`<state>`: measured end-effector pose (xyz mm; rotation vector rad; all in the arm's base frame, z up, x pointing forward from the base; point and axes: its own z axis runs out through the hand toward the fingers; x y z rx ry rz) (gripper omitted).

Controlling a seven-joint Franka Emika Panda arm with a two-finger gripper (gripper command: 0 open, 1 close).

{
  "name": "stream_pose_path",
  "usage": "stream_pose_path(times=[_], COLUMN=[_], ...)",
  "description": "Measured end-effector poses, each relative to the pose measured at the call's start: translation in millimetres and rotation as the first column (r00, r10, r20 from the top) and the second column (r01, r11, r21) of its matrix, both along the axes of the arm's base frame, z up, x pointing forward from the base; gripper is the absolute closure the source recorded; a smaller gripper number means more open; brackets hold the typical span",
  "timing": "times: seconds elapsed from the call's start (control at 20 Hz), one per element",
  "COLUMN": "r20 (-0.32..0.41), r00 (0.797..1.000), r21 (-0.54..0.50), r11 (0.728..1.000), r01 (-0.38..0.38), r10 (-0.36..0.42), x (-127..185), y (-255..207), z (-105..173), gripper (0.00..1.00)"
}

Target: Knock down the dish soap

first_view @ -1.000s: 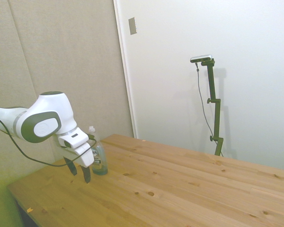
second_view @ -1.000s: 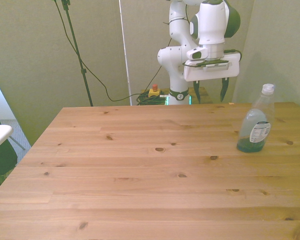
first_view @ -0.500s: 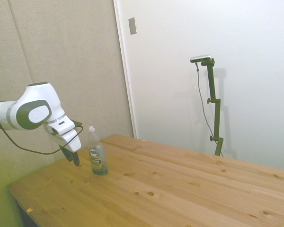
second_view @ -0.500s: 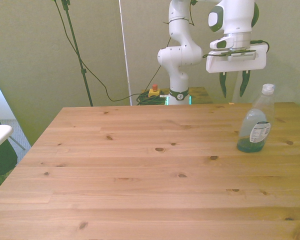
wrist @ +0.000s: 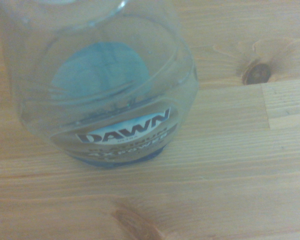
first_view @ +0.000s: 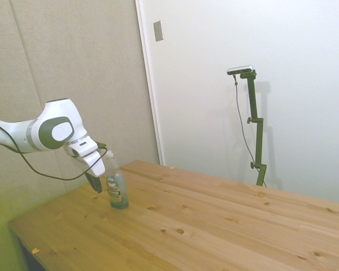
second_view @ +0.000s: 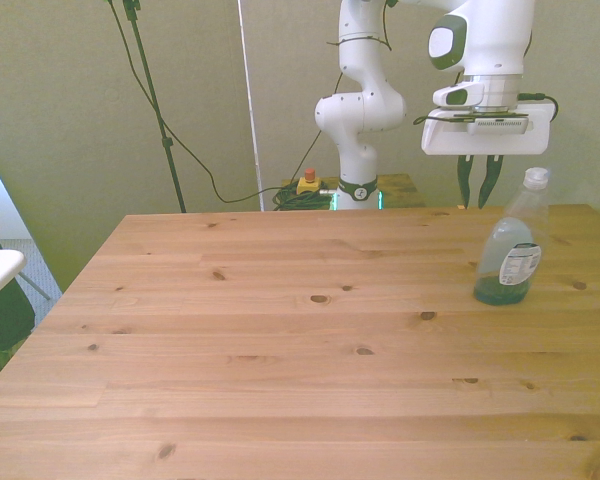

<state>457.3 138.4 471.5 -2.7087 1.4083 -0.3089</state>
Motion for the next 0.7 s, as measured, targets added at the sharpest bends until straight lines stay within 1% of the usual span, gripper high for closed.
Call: stream_pose_path(times=[0.2,0.35,0.5,0.7], r20=[0.013,0.029,0.055,0.097], r00=[1.0,0.999,0.998,0.992], r21=[0.0,-0.003,0.0,0.016], r11=[1.0,1.0,0.999,0.996], r01=[0.007,0.02,0.043,0.085], r10=[-0.007,-0.02,-0.043,-0.086], x=[8.9,22.9,45.7,86.5], y=[3.4,9.8,16.6,20.1], z=[5.5,9.3,7.9,-2.2], gripper=[1.0,1.0,1.0,1.0])
